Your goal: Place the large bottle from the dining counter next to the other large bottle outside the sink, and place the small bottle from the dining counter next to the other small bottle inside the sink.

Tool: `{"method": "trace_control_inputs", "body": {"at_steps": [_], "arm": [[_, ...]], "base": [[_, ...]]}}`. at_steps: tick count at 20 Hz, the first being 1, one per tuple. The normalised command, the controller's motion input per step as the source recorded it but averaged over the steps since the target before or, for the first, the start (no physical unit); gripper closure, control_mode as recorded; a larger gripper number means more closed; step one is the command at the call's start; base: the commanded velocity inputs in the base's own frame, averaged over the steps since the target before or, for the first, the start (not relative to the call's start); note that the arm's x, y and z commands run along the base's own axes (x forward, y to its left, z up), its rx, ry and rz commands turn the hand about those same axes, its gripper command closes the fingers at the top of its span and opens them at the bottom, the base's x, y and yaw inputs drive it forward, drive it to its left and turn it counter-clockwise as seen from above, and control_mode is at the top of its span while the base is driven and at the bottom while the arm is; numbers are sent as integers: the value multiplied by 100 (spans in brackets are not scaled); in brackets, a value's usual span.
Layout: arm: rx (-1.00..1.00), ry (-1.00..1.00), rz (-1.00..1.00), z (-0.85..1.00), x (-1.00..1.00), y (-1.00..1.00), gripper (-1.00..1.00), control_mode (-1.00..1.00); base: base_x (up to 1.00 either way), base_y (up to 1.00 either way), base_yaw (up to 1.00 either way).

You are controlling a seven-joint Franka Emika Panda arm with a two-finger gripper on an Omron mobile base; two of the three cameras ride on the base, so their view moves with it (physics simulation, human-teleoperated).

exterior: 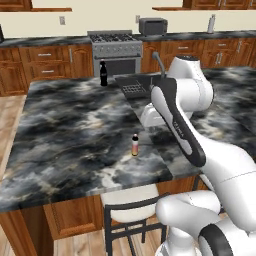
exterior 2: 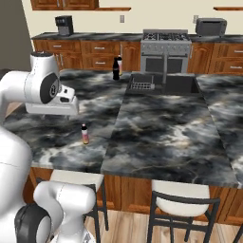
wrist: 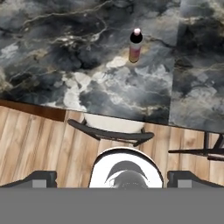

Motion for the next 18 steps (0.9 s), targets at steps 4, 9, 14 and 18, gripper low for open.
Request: {"method": "trace_control_inputs", "body": {"at_steps": [4,9,14,18], "arm": [[-5,-1,0,-5,31,0,-100,-100],[-5,-12,-1,-7,0,0,-100,-100],[0,-22,0,-9,0,0,-100,-100],[1,-28,0,-8,0,0,-100,-100]], "base": [[0,0,0],[0,0,0],[0,0,0],[0,0,0]]}}
